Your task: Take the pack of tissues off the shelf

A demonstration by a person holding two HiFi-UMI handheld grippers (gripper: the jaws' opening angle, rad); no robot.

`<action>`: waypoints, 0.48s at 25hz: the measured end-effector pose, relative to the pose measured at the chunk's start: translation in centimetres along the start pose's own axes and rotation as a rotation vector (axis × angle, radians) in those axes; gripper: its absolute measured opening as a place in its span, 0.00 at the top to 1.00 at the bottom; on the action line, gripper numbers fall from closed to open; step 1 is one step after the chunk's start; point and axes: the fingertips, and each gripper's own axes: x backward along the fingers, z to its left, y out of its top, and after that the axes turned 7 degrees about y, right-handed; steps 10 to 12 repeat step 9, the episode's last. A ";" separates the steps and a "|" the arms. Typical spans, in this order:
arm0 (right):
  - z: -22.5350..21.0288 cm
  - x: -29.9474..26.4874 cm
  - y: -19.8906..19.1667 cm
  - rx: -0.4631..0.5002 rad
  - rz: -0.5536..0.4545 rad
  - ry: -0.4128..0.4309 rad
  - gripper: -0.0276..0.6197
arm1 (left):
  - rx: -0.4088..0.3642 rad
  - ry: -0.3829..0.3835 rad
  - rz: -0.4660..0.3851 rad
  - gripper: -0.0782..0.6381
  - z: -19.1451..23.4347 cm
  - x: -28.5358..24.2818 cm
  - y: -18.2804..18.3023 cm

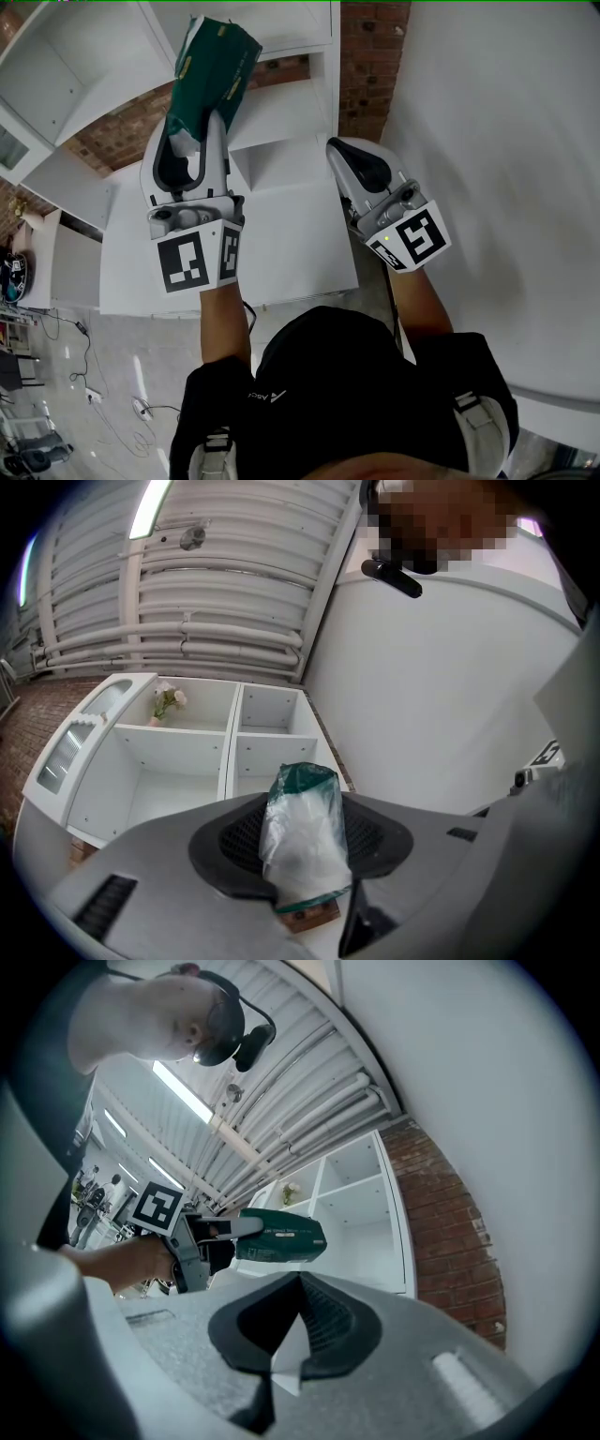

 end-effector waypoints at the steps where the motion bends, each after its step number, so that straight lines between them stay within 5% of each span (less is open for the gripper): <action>1: 0.0 0.0 0.0 0.000 -0.001 0.001 0.96 | -0.001 0.001 -0.002 0.64 0.0 0.0 0.0; 12: -0.3 0.0 -0.1 -0.001 -0.004 0.005 0.96 | -0.001 0.003 -0.001 0.64 -0.1 -0.1 0.0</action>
